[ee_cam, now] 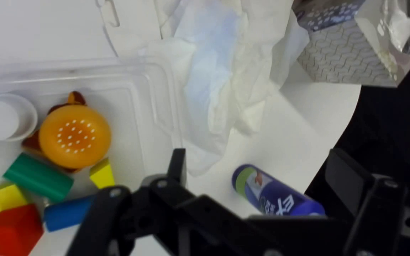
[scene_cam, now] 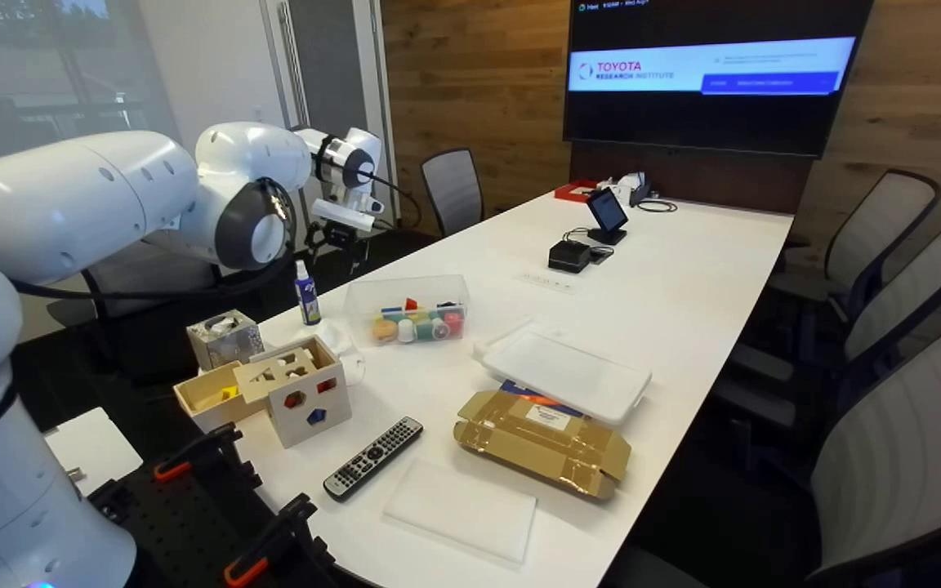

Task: Wipe the table with the paper towel

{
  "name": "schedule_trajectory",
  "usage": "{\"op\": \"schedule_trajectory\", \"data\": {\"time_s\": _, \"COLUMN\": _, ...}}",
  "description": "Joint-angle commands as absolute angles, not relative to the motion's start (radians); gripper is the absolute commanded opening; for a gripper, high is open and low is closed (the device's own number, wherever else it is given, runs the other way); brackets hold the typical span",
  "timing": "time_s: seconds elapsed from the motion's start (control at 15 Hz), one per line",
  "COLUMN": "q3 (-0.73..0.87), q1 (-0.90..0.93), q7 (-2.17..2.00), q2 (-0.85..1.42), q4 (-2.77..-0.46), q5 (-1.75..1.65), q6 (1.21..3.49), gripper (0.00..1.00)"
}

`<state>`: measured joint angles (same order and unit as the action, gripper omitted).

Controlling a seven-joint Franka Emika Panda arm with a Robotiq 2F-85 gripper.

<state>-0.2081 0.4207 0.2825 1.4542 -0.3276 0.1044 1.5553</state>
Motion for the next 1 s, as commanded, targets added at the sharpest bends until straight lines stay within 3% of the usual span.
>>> {"op": "schedule_trajectory", "data": {"time_s": 0.0, "q3": -0.174, "q1": 0.411, "q7": 0.118, "q2": 1.377, "q4": -0.328, "q5": 0.098, "q6": 1.581, "gripper": 1.00}}
{"op": "schedule_trajectory", "data": {"time_s": 0.93, "q3": -0.079, "q1": 0.311, "q7": -0.544, "q2": 1.163, "q4": -0.353, "q5": 0.101, "q6": 1.537, "gripper": 1.00}}
